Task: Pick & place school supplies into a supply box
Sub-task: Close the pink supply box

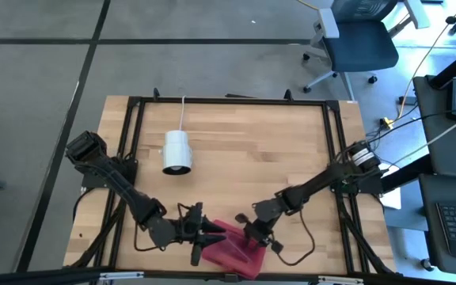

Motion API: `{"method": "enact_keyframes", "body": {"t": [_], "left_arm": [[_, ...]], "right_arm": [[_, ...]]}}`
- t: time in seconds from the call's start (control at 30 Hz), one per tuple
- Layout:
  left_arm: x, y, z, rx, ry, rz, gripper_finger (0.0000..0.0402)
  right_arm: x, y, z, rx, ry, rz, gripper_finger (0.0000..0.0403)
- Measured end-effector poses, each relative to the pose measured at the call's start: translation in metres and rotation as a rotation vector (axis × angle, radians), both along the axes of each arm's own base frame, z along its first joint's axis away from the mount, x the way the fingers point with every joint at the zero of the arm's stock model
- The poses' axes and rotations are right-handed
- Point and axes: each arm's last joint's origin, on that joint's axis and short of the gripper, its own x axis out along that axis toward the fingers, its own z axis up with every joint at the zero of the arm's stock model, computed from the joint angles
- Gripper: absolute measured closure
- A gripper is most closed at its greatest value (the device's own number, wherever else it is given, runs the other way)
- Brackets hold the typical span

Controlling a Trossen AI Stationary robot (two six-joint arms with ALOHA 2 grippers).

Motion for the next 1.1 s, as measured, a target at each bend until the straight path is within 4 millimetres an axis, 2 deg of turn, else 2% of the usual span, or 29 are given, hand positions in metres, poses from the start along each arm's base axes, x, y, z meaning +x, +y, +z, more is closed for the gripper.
{"method": "enact_keyframes", "body": {"t": [0.37, 0.6, 0.83, 1.1], "left_arm": [[-0.005, 0.000, -0.015, -0.082, 0.140, 0.008, 0.0304], [-0.003, -0.002, -0.031, -0.118, 0.207, 0.017, 0.0304], [0.001, -0.007, -0.051, -0.197, 0.260, 0.038, 0.0304], [0.003, -0.011, -0.065, -0.299, 0.305, 0.051, 0.0304]], "right_arm": [[0.025, 0.012, -0.012, -0.074, 0.093, 0.012, 0.0280], [0.025, 0.011, -0.014, -0.147, 0.077, 0.017, 0.0280], [0.025, 0.002, -0.018, -0.211, 0.074, 0.040, 0.0280], [0.027, -0.012, -0.021, -0.288, 0.052, 0.097, 0.0280]]}}
